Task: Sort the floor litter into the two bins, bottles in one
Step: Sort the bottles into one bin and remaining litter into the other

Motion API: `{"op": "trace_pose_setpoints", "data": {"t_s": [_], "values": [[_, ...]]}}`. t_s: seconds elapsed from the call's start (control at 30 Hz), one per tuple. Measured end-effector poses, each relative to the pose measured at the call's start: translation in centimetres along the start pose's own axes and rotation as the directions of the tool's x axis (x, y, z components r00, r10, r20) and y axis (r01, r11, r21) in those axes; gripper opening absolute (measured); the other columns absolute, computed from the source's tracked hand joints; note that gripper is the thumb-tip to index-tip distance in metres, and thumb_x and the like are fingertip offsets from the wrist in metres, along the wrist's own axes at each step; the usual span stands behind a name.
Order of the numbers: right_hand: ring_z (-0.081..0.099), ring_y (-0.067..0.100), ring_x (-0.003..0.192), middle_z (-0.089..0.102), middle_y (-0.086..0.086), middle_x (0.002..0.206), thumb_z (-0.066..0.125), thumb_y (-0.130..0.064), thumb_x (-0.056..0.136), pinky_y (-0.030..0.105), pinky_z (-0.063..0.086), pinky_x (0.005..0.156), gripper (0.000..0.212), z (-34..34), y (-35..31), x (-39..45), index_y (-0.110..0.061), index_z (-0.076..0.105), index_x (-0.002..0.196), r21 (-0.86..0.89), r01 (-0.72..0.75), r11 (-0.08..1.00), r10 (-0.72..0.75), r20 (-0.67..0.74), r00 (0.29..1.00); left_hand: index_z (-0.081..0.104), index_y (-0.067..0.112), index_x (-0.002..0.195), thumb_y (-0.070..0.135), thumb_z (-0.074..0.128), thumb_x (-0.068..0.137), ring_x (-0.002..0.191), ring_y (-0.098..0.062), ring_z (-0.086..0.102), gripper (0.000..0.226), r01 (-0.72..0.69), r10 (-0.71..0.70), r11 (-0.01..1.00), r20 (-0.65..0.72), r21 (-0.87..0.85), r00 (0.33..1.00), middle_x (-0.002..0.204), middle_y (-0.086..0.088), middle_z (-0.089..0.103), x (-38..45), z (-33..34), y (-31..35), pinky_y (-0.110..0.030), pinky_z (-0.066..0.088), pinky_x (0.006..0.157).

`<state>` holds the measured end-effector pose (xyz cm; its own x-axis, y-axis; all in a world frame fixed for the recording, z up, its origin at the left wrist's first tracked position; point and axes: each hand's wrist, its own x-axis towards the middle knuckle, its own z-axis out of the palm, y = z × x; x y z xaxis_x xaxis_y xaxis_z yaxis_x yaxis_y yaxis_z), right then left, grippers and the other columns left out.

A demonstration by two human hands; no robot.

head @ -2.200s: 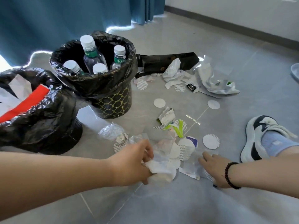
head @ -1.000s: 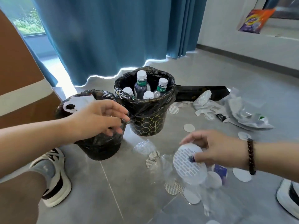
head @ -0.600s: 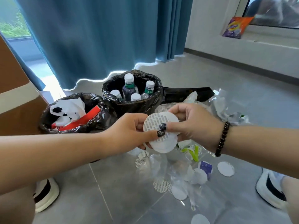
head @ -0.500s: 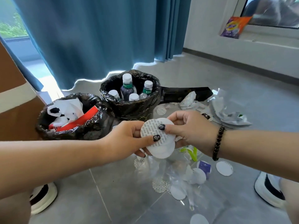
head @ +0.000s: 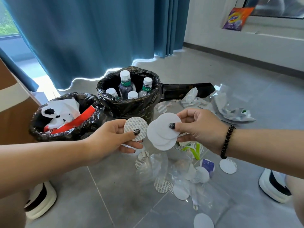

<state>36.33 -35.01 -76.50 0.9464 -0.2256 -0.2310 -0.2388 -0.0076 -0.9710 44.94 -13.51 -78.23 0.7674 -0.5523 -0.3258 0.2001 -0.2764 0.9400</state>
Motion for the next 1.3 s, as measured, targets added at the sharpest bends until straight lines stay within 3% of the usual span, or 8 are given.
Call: {"op": "trace_pose_setpoints", "data": {"t_s": [0.27, 0.4, 0.57, 0.7, 0.8, 0.93, 1.17, 1.3], "values": [[0.068, 0.016, 0.065, 0.07, 0.01, 0.078, 0.072, 0.003, 0.077, 0.031, 0.06, 0.058, 0.015, 1.1, 0.3, -0.1, -0.004, 0.065, 0.089, -0.09, 0.071, 0.993, -0.068, 0.044, 0.997, 0.059, 0.0, 0.119, 0.036, 0.06, 0.087, 0.089, -0.033, 0.065, 0.048, -0.021, 0.038, 0.997, 0.245, -0.073, 0.969, 0.108, -0.025, 0.067, -0.3, 1.4, 0.4, -0.034, 0.058, 0.063], [0.066, 0.014, 0.061, 0.071, 0.004, 0.073, 0.072, -0.005, 0.079, 0.029, 0.059, 0.058, 0.012, 1.7, 0.7, 0.0, -0.012, 0.069, 0.088, -0.165, 0.108, 0.98, -0.093, 0.094, 0.991, 0.063, 0.006, 0.106, 0.017, 0.07, 0.079, 0.076, -0.021, 0.068, 0.029, -0.114, 0.087, 0.986, 0.209, 0.12, 0.974, 0.091, -0.013, 0.073, -0.2, 1.2, 0.1, -0.027, 0.057, 0.054], [0.066, 0.011, 0.062, 0.066, 0.001, 0.075, 0.068, -0.015, 0.084, 0.031, 0.057, 0.061, 0.007, 1.5, 3.5, 0.2, -0.013, 0.068, 0.091, -0.386, 0.05, 0.921, -0.004, 0.12, 0.993, 0.066, 0.017, 0.096, 0.021, 0.07, 0.081, 0.069, -0.023, 0.068, 0.016, -0.205, 0.247, 0.937, -0.121, 0.283, 0.961, 0.083, -0.006, 0.073, 2.1, -4.2, 0.8, -0.021, 0.056, 0.052], [0.066, 0.011, 0.063, 0.066, 0.001, 0.073, 0.061, -0.011, 0.084, 0.03, 0.057, 0.065, 0.007, 1.3, 7.4, -0.7, -0.013, 0.068, 0.081, -0.58, -0.107, 0.807, 0.247, 0.168, 0.954, 0.058, 0.019, 0.106, 0.033, 0.059, 0.093, 0.068, -0.023, 0.064, 0.019, -0.055, 0.363, 0.862, -0.538, 0.504, 0.76, 0.092, -0.008, 0.064, 3.9, -14.1, 0.8, -0.031, 0.055, 0.053], [0.065, 0.012, 0.065, 0.067, 0.004, 0.078, 0.055, -0.008, 0.082, 0.026, 0.056, 0.063, 0.015, 1.5, 8.9, -1.2, -0.016, 0.068, 0.08, -0.65, -0.126, 0.75, 0.345, 0.221, 0.912, 0.057, 0.02, 0.091, 0.033, 0.051, 0.094, 0.071, -0.028, 0.059, 0.015, 0.058, 0.233, 0.93, -0.703, 0.363, 0.672, 0.09, -0.013, 0.06, 4.2, -19.7, -0.5, -0.031, 0.058, 0.056], [0.065, 0.02, 0.066, 0.069, 0.018, 0.084, 0.051, -0.003, 0.079, 0.028, 0.053, 0.06, 0.022, 1.7, 10.9, -1.2, -0.004, 0.071, 0.089, -0.682, -0.154, 0.715, 0.41, 0.231, 0.882, 0.055, 0.014, 0.083, 0.042, 0.046, 0.085, 0.077, -0.042, 0.061, 0.03, 0.341, 0.351, 0.659, -0.676, 0.67, 0.648, 0.085, -0.02, 0.063, 4.8, -25.2, -5.1, -0.048, 0.054, 0.07], [0.065, 0.017, 0.064, 0.068, 0.008, 0.08, 0.051, -0.006, 0.079, 0.02, 0.051, 0.057, 0.021, 1.1, 12.8, -0.7, -0.012, 0.071, 0.082, -0.762, -0.122, 0.636, 0.454, 0.241, 0.858, 0.055, 0.018, 0.099, 0.063, 0.017, 0.092, 0.11, -0.04, 0.046, 0.059, 0.41, 0.385, 0.173, -0.445, 0.896, 0.809, 0.108, -0.014, 0.054, 3.3, -22.4, -6.9, -0.052, 0.039, 0.088], [0.064, 0.012, 0.079, 0.071, 0.001, 0.092, 0.049, -0.007, 0.08, 0.024, 0.053, 0.075, 0.026, -0.5, 13.8, -0.3, -0.016, 0.071, 0.092, -0.903, 0.058, 0.427, 0.42, 0.255, 0.871, 0.045, 0.01, 0.129, 0.048, 0.038, 0.087, 0.12, -0.035, 0.042, 0.057, 0.071, 0.719, 0.107, -0.127, 0.992, 0.684, 0.132, -0.01, 0.045, 1.7, -17.9, -5.7, -0.043, 0.026, 0.102]]}}
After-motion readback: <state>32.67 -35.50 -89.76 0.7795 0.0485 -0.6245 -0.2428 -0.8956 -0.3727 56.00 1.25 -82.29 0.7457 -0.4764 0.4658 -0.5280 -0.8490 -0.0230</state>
